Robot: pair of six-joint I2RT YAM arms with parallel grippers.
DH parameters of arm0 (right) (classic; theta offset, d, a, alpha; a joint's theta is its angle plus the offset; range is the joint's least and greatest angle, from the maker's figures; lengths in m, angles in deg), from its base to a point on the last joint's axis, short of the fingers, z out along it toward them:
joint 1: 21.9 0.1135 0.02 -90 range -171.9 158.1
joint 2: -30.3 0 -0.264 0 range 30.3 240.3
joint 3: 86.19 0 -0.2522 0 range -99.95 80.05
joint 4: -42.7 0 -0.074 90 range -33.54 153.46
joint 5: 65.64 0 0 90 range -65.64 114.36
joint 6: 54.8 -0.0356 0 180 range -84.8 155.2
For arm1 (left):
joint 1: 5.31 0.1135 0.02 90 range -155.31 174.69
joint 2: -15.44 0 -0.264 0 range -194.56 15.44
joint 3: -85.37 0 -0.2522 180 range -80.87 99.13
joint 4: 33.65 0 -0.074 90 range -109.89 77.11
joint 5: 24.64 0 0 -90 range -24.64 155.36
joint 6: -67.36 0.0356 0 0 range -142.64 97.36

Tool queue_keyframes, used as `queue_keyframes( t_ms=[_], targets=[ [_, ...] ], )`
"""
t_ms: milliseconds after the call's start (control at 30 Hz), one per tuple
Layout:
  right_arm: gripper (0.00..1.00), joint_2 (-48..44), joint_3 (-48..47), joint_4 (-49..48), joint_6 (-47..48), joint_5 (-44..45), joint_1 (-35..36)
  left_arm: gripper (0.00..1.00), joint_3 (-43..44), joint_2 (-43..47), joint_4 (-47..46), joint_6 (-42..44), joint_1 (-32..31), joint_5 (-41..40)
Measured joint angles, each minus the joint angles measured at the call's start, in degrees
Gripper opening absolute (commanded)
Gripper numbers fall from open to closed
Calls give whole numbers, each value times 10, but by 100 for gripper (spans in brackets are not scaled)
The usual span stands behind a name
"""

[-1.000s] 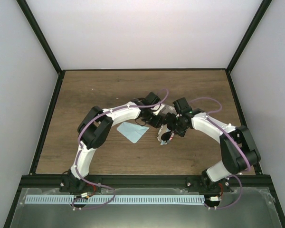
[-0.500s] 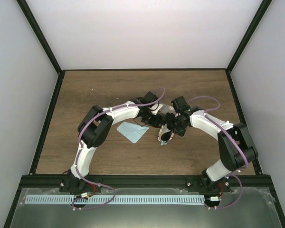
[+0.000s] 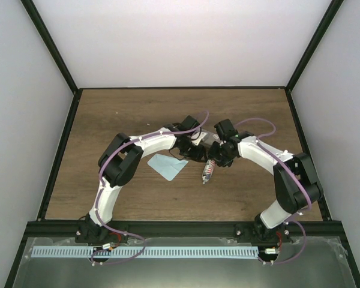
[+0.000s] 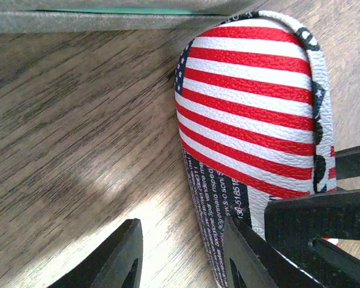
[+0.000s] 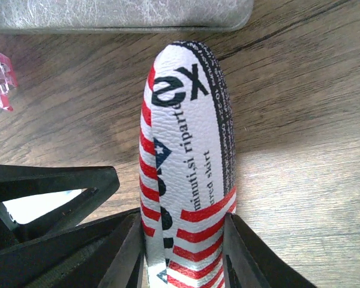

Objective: Organize the sunglasses
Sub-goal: Close the sunglasses case at the center of the board, then adjust the sunglasses case at the center of the board.

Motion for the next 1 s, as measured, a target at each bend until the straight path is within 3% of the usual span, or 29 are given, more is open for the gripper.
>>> queue_keyframes(
  t_ms=[167, 433, 633, 800, 1000],
  targets=[
    [1, 0, -1, 2, 3, 2, 1, 39, 0, 0, 0, 4, 0, 0],
    [1, -5, 0, -5, 2, 6, 2, 39, 0, 3, 1, 19, 3, -6],
    [1, -57, 32, -78, -10, -19, -10, 40, -37, 70, -22, 21, 35, -16],
    [1, -103, 61, -111, -17, -33, -77, 43, -53, 129, -38, 23, 59, -32],
    [1, -108, 89, -143, -12, -50, -193, 43, -64, 136, -46, 24, 71, -43]
  ],
)
